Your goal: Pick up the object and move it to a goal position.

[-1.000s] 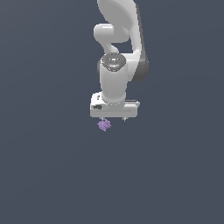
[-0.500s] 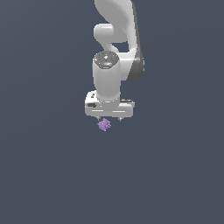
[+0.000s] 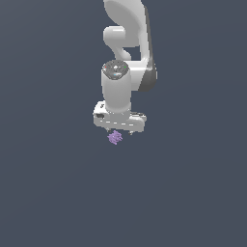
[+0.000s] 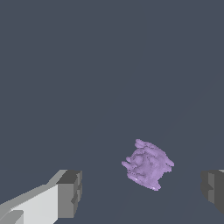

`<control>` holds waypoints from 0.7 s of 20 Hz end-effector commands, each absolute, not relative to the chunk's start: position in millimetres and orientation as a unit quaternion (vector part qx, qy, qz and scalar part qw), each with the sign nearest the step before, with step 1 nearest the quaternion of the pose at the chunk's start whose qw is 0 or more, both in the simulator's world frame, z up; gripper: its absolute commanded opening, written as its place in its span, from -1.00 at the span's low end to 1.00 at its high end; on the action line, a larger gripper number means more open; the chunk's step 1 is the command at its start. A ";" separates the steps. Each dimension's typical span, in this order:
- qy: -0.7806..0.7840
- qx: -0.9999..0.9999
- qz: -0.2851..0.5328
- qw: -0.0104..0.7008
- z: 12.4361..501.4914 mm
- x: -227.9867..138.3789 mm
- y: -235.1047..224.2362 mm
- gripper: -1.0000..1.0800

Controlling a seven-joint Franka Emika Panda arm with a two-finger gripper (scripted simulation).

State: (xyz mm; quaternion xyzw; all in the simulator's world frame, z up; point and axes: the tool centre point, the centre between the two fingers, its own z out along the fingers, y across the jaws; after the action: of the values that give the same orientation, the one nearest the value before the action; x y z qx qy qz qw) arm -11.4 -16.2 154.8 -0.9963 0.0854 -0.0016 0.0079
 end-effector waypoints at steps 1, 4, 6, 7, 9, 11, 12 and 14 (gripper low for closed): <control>0.110 -0.994 -0.001 0.008 148.7 -15.0 -18.5 0.92; 0.146 -0.989 0.000 0.007 139.8 -20.4 -21.9 0.92; 0.174 -0.985 0.000 0.007 133.0 -24.7 -24.7 0.92; 0.190 -0.982 0.000 0.007 129.4 -27.1 -26.2 0.92; 0.220 -0.975 0.000 0.006 122.3 -32.0 -29.3 0.92; 0.248 -0.969 0.001 0.005 115.8 -36.8 -32.3 0.92; 0.261 -0.965 0.001 0.004 112.8 -39.0 -33.7 0.92; 0.285 -0.959 0.001 0.004 107.6 -43.1 -36.3 0.92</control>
State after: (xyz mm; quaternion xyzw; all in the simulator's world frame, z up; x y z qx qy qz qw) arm -39.9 -34.2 111.7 -0.9641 0.2656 0.0009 0.0042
